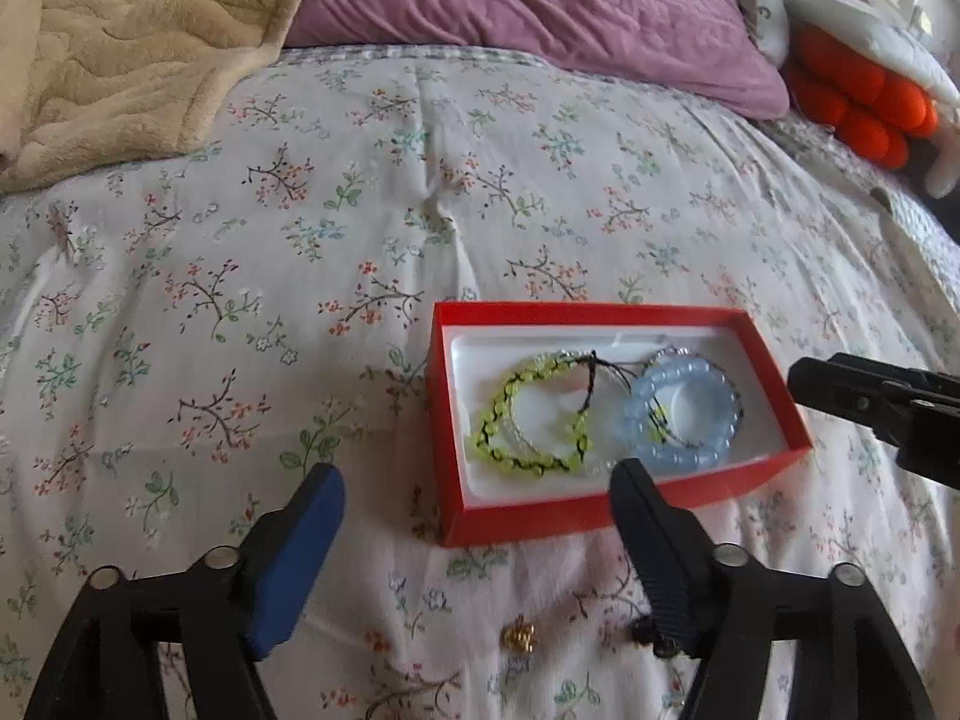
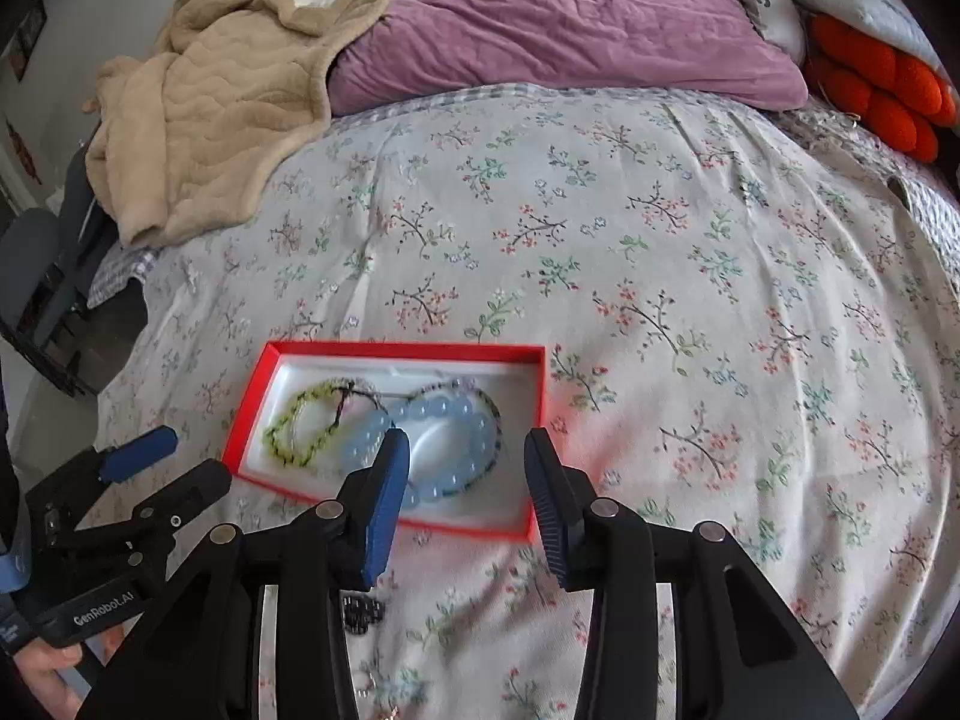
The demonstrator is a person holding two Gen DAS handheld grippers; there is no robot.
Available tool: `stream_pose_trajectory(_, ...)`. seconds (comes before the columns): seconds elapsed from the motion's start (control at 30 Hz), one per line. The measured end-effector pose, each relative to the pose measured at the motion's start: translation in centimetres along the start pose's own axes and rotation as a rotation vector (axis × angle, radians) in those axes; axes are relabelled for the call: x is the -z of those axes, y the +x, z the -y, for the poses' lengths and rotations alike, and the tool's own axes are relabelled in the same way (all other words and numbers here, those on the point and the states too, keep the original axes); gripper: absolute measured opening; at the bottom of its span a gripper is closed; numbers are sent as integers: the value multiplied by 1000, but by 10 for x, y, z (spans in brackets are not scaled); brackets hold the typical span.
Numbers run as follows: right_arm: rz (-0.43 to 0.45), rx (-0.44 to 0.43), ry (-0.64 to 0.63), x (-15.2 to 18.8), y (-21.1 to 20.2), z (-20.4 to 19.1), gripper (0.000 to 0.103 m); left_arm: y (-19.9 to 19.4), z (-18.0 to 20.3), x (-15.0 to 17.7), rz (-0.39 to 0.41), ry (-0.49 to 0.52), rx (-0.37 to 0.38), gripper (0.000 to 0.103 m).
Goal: Organize jewelry
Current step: 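Open the left tool to drop the green bracelet in the box while the right tool releases the blue one, then move both open tools back toward the gold rings and black hair clip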
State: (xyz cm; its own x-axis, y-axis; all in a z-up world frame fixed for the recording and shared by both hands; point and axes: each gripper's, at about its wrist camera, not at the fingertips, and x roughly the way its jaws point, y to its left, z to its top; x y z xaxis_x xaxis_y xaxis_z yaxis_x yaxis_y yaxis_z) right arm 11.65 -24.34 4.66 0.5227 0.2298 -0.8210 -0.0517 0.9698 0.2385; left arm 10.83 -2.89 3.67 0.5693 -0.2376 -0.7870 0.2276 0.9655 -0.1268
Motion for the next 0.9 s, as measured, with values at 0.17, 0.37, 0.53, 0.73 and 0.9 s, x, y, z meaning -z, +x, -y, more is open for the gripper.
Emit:
stream_pose_trajectory(0.17, -1, 3, -16, 11, -16, 0, 55, -13, 3, 8, -9, 6, 5, 87)
stream_pose_trajectory(0.37, -6, -9, -29, 26, -31, -5, 63, -26, 2, 22, -23, 28, -12, 93)
stream_pose_trajectory(0.53, -20, 12, -39, 40, -39, -9, 70, -29, -4, 35, -54, 32, -15, 96)
stream_pose_trajectory(0.73, -52, 46, -59, 58, -39, -15, 78, -27, -11, 53, -108, 45, -28, 96)
stream_pose_trajectory(0.9, -80, 80, -61, 71, -34, -13, 80, -27, -14, 65, -132, 64, -22, 96)
